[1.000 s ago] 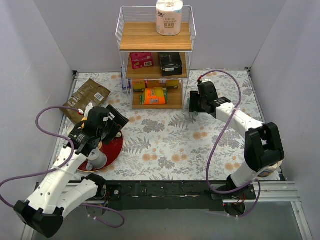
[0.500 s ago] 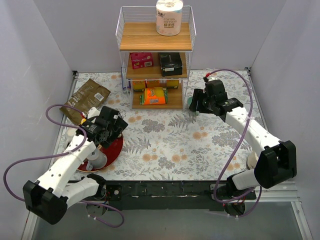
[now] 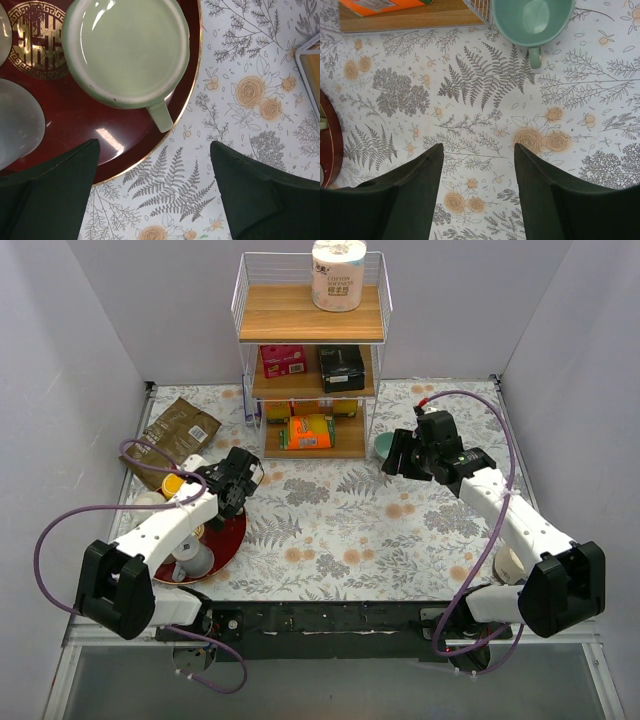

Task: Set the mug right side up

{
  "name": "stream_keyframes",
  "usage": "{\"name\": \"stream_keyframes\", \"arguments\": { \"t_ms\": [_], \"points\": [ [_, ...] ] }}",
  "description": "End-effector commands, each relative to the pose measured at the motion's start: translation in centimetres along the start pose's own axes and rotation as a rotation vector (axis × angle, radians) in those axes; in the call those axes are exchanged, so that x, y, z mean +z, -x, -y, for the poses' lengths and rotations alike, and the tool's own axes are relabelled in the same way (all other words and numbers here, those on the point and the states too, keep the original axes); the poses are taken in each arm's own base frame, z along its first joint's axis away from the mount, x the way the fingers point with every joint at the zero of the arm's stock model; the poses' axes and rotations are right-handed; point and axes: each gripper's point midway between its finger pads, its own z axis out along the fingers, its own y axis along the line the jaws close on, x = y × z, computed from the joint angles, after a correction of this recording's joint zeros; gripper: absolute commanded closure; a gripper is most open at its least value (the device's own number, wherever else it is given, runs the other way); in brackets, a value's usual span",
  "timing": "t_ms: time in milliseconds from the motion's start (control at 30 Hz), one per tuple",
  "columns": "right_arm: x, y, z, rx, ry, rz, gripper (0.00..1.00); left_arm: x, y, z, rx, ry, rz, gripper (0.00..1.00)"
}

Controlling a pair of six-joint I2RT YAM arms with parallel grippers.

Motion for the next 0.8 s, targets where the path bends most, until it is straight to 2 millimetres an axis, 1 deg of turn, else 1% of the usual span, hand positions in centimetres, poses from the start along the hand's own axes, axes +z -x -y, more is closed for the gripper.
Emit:
{"name": "stream_keyframes", "arguments": {
  "t_ms": [0,33,100,133,267,333,433,467,533,600,767],
  "points": [
    [-1.2,0.3,-0.3,0.012,0.013,0.024,0.35,0.6,2.0,1.6,-0.18,-0.019,0.106,0.1],
    [-1.3,0.3,-0.2,0.012,0.009,0.026,0.34,1.0,1.9,1.5,-0.176,-0.007,0.107,0.13],
    [-1.4,0.1,-0.1,0.011,0.006,0.024,0.35,1.6,1.7,1.5,-0.177,0.0,0.106,0.16],
    [-1.4,0.1,0.0,0.011,0.002,0.022,0.35,2.3,1.6,1.2,-0.173,0.024,0.103,0.2],
    [-1.7,-0.1,0.2,0.012,-0.004,0.018,0.35,3.3,1.5,1.4,-0.177,0.042,0.085,0.24],
    [-1.7,-0.1,0.3,0.012,-0.008,0.02,0.35,3.5,1.6,1.6,-0.174,0.036,0.086,0.29],
    [-1.7,-0.2,0.3,0.012,-0.01,0.018,0.35,4.0,1.7,1.5,-0.177,0.043,0.086,0.4],
    [-1.7,-0.3,0.4,0.012,-0.013,0.014,0.35,4.1,1.7,1.5,-0.182,0.04,0.082,0.45],
    [-1.8,-0.2,0.3,0.012,-0.009,0.018,0.35,4.4,1.7,1.2,-0.176,0.052,0.08,0.51],
    [-1.8,-0.2,0.4,0.014,-0.012,0.018,0.36,4.4,1.7,1.5,-0.158,0.038,0.073,0.55],
    [-1.6,-0.2,0.6,0.021,-0.024,0.015,0.37,4.6,0.9,0.8,-0.143,0.048,0.052,0.57]
  ]
}}
